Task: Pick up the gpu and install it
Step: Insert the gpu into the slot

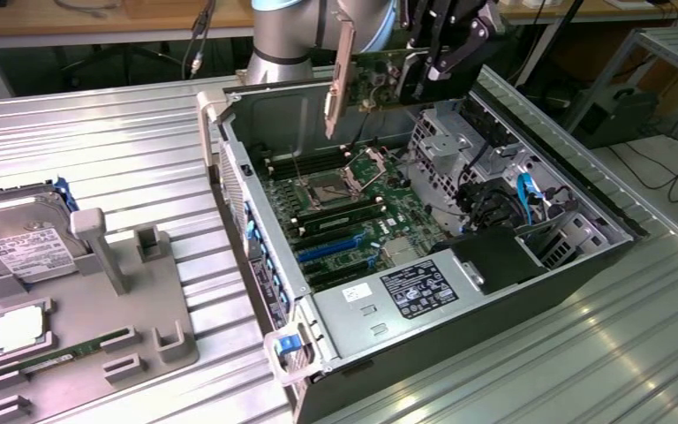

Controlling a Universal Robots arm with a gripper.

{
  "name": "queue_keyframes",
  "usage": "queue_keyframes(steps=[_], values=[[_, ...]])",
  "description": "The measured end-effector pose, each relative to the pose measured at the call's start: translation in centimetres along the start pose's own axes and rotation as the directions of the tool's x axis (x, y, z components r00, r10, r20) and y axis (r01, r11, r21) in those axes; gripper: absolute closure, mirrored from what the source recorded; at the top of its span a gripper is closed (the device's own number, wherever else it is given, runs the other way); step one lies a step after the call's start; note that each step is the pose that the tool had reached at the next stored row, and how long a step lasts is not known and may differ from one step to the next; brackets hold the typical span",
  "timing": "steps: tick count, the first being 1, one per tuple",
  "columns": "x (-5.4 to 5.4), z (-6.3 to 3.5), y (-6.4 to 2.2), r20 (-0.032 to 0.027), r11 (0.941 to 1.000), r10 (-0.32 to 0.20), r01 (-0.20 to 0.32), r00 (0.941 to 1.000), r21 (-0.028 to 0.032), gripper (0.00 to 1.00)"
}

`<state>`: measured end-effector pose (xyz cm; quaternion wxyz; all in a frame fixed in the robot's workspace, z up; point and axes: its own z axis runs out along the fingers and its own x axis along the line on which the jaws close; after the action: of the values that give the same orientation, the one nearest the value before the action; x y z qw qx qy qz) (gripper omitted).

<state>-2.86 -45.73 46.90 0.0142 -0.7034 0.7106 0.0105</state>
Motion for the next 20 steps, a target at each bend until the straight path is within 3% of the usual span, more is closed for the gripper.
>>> queue_keyframes(steps=[3,5,8,9,20], values=[[0.0,0.52,0.0,0.0019,1.0,0.0,0.0,1.0,0.0001,0.72],[0.0,0.71,0.0,0.0072,1.0,0.0,0.0,1.0,-0.0001,0.72],[0.0,0.84,0.0,0.0305,1.0,0.0,0.0,0.9995,-0.0003,0.72],[0.0,0.95,0.01,0.0349,1.0,0.0,0.0,0.9994,-0.0002,0.72],[0.1,2.13,0.01,0.0353,1.0,0.0,0.0,0.9994,-0.0003,0.72]])
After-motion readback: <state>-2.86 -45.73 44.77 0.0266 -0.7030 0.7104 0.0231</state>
